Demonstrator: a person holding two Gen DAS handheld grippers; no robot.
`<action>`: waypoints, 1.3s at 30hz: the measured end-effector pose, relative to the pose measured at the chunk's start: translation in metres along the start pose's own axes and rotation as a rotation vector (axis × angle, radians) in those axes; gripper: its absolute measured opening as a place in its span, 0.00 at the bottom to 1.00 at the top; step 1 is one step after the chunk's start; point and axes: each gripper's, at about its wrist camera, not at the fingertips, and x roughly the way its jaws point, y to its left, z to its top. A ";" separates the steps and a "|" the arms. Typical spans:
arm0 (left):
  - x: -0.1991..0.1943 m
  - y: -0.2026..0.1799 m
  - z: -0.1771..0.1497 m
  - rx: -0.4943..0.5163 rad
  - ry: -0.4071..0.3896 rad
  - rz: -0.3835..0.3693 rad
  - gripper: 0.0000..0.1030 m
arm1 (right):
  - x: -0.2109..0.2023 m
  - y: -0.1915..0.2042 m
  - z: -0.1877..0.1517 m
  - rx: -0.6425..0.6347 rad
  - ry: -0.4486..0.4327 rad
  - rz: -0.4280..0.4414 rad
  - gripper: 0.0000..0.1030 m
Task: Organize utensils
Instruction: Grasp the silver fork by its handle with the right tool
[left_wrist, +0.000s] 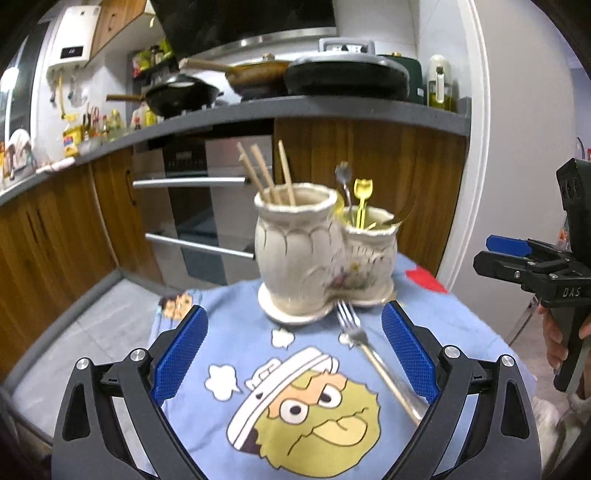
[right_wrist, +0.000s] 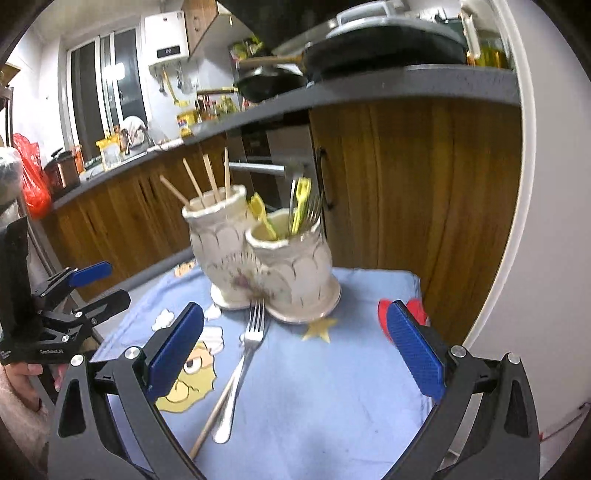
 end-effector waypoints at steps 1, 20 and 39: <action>0.002 0.001 -0.004 0.000 0.009 0.000 0.92 | 0.005 0.001 -0.003 0.000 0.015 0.000 0.95; 0.043 0.024 -0.041 -0.074 0.168 -0.004 0.92 | 0.096 0.051 -0.038 -0.108 0.355 0.041 0.43; 0.051 0.014 -0.041 -0.073 0.201 -0.007 0.92 | 0.092 0.039 -0.041 -0.004 0.369 0.105 0.06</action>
